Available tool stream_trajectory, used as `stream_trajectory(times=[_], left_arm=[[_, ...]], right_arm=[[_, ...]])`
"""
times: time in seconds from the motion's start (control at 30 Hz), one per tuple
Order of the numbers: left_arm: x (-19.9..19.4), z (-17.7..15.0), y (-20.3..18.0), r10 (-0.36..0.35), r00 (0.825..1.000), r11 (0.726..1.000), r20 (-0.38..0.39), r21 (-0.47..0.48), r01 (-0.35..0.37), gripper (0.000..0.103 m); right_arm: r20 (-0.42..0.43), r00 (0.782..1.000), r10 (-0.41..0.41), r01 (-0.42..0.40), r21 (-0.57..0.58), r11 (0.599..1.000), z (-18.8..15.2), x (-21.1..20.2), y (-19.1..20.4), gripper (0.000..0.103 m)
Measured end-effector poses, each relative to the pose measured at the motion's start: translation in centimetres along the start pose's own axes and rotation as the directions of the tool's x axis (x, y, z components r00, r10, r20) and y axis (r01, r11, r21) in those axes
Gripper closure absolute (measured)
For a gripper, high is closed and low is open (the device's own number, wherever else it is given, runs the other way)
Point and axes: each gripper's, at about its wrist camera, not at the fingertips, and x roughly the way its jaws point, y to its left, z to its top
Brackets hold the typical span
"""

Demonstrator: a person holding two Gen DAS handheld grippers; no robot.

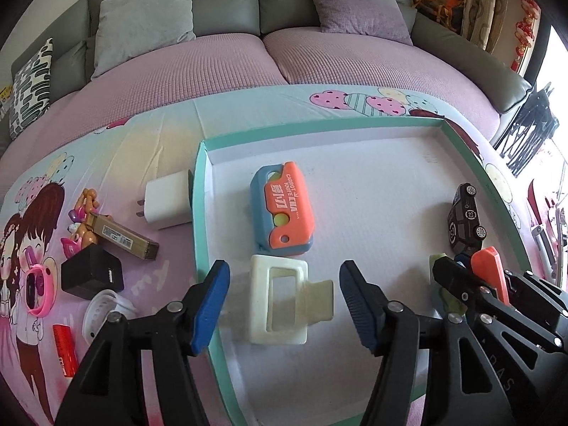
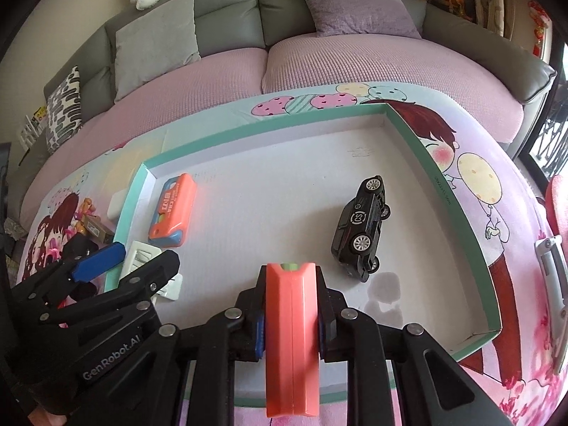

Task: Organize rigid objects
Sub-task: 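Open right gripper to drop toy knife in tray while left lowers clip and opens, then withdraw both open grippers from the tray, then move left gripper to red glue bottle while right gripper approaches white smartwatch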

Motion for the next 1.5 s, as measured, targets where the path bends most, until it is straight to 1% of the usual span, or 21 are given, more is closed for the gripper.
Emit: stream_trajectory(times=[0.07, 0.1, 0.13, 0.17, 0.2, 0.23, 0.27, 0.3, 0.33, 0.37, 0.4, 0.53, 0.6, 0.63, 0.77, 0.87, 0.97, 1.17, 1.33, 1.4, 1.5], left_arm=[[-0.5, 0.2, 0.3, 0.007, 1.000, 1.000, 0.014, -0.008, -0.007, 0.035], [-0.9, 0.3, 0.5, 0.012, 1.000, 1.000, 0.024, -0.012, -0.011, 0.034], [-1.3, 0.4, 0.7, 0.017, 0.999, 1.000, 0.036, -0.016, -0.016, 0.031], [-1.7, 0.4, 0.9, 0.021, 0.999, 1.000, 0.047, -0.020, -0.020, 0.027], [-2.1, 0.5, 1.1, 0.025, 0.998, 0.999, 0.059, -0.027, -0.024, 0.027], [-2.5, 0.6, 1.3, 0.027, 0.997, 0.999, 0.070, -0.033, -0.024, 0.027], [-2.9, 0.6, 1.5, 0.028, 0.997, 0.999, 0.077, -0.039, -0.025, 0.025], [-3.2, 0.7, 1.7, 0.031, 0.996, 0.999, 0.084, -0.046, -0.027, 0.022], [-3.5, 0.7, 2.0, 0.038, 0.995, 0.998, 0.091, -0.056, -0.033, 0.012], [-3.8, 0.8, 2.3, 0.051, 0.994, 0.997, 0.100, -0.063, -0.045, 0.009], [-4.0, 0.8, 2.6, 0.057, 0.992, 0.996, 0.109, -0.071, -0.050, 0.009], [-4.6, 0.9, 3.7, 0.063, 0.989, 0.992, 0.136, -0.117, -0.047, 0.009], [-4.8, 0.8, 4.4, 0.076, 0.986, 0.989, 0.150, -0.139, -0.055, 0.008], [-5.0, 0.7, 4.9, 0.086, 0.984, 0.986, 0.157, -0.153, -0.061, 0.008], [-5.4, 0.3, 7.2, 0.126, 0.977, 0.972, 0.169, -0.217, -0.088, 0.007], [-5.8, -0.2, 9.2, 0.166, 0.972, 0.955, 0.168, -0.274, -0.115, 0.001], [-6.3, -0.9, 11.3, 0.209, 0.965, 0.934, 0.161, -0.324, -0.148, 0.001], [-8.0, -2.6, 15.6, 0.275, 0.948, 0.883, 0.160, -0.433, -0.183, 0.001], [-9.3, -3.9, 18.3, 0.332, 0.930, 0.845, 0.156, -0.488, -0.220, 0.001], [-9.9, -4.5, 19.4, 0.339, 0.928, 0.829, 0.153, -0.515, -0.218, 0.001], [-10.5, -5.4, 21.1, 0.353, 0.926, 0.801, 0.136, -0.556, -0.223, 0.001]], right_arm=[[0.014, 1.000, -0.013, 0.013, 0.001, 1.000, 0.1, -0.5, -0.1, 0.077], [0.025, 1.000, -0.020, 0.020, 0.000, 1.000, 0.2, -0.8, -0.1, 0.070], [0.038, 0.999, -0.023, 0.023, 0.002, 1.000, 0.2, -1.2, -0.1, 0.065], [0.053, 0.998, -0.018, 0.017, 0.007, 1.000, 0.3, -1.6, -0.1, 0.056], [0.066, 0.998, -0.010, 0.010, 0.011, 1.000, 0.4, -2.0, -0.1, 0.051], [0.076, 0.997, -0.007, 0.006, 0.013, 1.000, 0.4, -2.3, -0.2, 0.048], [0.088, 0.996, -0.004, 0.003, 0.013, 1.000, 0.5, -2.6, -0.1, 0.043], [0.097, 0.995, 0.000, -0.001, 0.014, 1.000, 0.5, -2.9, -0.1, 0.039], [0.101, 0.995, 0.003, -0.004, 0.014, 1.000, 0.6, -2.9, -0.1, 0.038], [0.104, 0.995, 0.006, -0.008, 0.017, 1.000, 0.6, -3.0, -0.1, 0.036], [0.106, 0.994, 0.009, -0.011, 0.021, 1.000, 0.6, -3.0, -0.1, 0.031], [0.107, 0.994, 0.002, -0.004, 0.021, 1.000, 0.5, -2.7, -0.1, 0.017], [0.116, 0.993, -0.001, -0.003, 0.026, 1.000, 0.6, -2.7, 0.0, 0.003], [0.122, 0.993, 0.005, -0.008, 0.030, 1.000, 0.6, -2.8, 0.0, 0.000], [0.127, 0.991, 0.030, -0.036, 0.044, 0.998, 0.8, -2.5, 0.4, 0.000], [0.123, 0.992, 0.033, -0.037, 0.029, 0.999, 0.8, -2.1, 1.5, 0.000], [0.128, 0.990, 0.055, -0.057, 0.014, 0.998, 0.9, -2.0, 2.8, 0.000], [0.149, 0.980, 0.133, -0.131, -0.023, 0.991, 0.9, -2.0, 6.2, 0.000], [0.150, 0.965, 0.213, -0.202, -0.083, 0.976, 0.5, -2.0, 9.7, 0.000], [0.140, 0.960, 0.241, -0.228, -0.108, 0.968, 0.2, -1.8, 11.1, 0.000], [0.123, 0.958, 0.260, -0.241, -0.152, 0.959, -0.3, -1.6, 13.4, 0.000]])
